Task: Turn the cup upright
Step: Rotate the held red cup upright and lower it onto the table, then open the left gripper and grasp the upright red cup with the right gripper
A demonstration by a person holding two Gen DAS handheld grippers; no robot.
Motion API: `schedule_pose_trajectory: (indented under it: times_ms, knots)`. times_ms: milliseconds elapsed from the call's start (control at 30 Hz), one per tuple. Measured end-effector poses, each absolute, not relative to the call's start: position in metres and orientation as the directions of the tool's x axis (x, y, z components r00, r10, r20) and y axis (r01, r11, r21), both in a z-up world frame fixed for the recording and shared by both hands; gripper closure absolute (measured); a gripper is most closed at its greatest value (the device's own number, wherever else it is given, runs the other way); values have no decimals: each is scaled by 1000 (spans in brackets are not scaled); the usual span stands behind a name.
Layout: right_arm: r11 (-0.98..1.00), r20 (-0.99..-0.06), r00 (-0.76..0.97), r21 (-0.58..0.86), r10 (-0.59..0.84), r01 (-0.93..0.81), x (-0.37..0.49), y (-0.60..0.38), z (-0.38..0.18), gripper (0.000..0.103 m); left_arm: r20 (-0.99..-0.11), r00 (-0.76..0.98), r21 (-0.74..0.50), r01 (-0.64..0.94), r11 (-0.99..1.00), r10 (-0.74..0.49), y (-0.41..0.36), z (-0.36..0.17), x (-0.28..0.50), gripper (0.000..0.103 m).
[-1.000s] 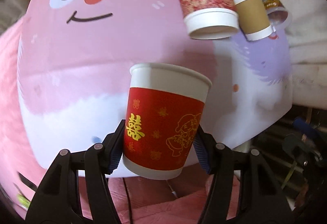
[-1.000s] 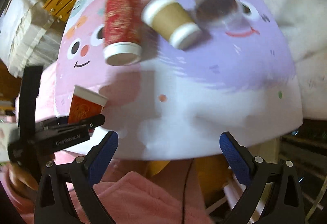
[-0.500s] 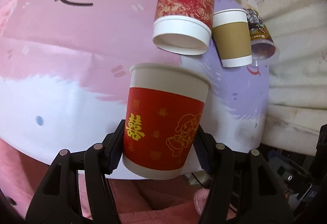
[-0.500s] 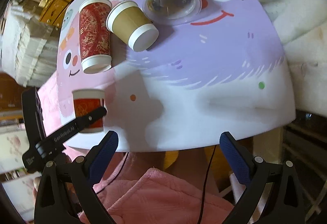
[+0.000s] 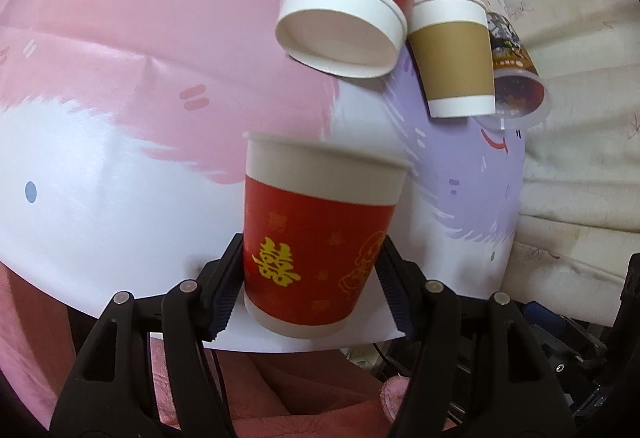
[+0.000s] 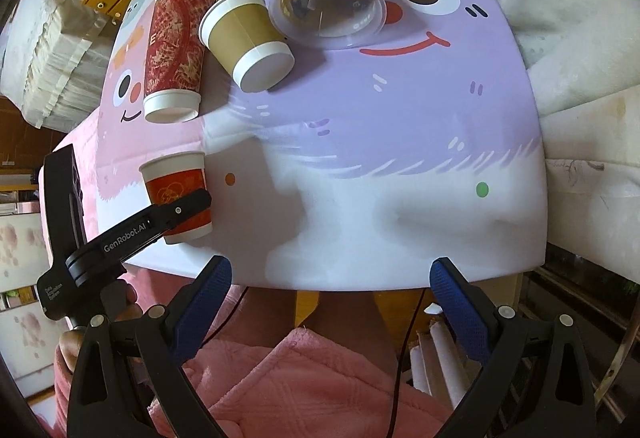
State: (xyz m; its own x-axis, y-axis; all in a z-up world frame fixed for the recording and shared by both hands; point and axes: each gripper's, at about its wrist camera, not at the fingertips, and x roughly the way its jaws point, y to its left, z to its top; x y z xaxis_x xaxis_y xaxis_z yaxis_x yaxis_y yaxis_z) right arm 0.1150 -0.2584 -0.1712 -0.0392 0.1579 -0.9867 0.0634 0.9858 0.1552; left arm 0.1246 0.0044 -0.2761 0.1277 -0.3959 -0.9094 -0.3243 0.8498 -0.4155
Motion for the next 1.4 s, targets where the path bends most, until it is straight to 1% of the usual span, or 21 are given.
schedule_pose_trajectory:
  times_ms: [100,133,433,567,700,833,933,1133,1400]
  knots:
    - [984,-985,-41,164,166,65,112,-258,-173,2,-907,119,-420,-312,852,-404,0,-276,124,26]
    - [984,-985,-41,167,170,66,112,-258,-173,2,-909,114,-417,-307,855,-402,-1,-276,124,24]
    - [976,-980,-13,194,196,99,106,-259,-169,2,-916,95,-402,-226,887,-390,-4,-255,120,21]
    - [954,-965,28,260,259,151,115,-259,-157,2,-916,105,-401,-198,894,-388,5,-234,116,21]
    - [916,-936,81,352,343,194,130,-254,-145,2,-918,155,-389,-158,908,-366,21,-200,113,21]
    - [899,-918,114,396,380,189,143,-236,-139,2,-923,202,-361,-156,920,-327,41,-176,110,21]
    - [897,-912,106,409,396,169,149,-215,-143,2,-930,220,-336,-174,926,-296,57,-167,107,21]
    - [908,-917,64,399,394,125,154,-172,-160,2,-953,198,-272,-218,937,-231,82,-169,104,21]
    - [954,-954,24,299,298,12,148,-116,-192,2,-977,115,-203,-223,953,-181,113,-187,104,21]
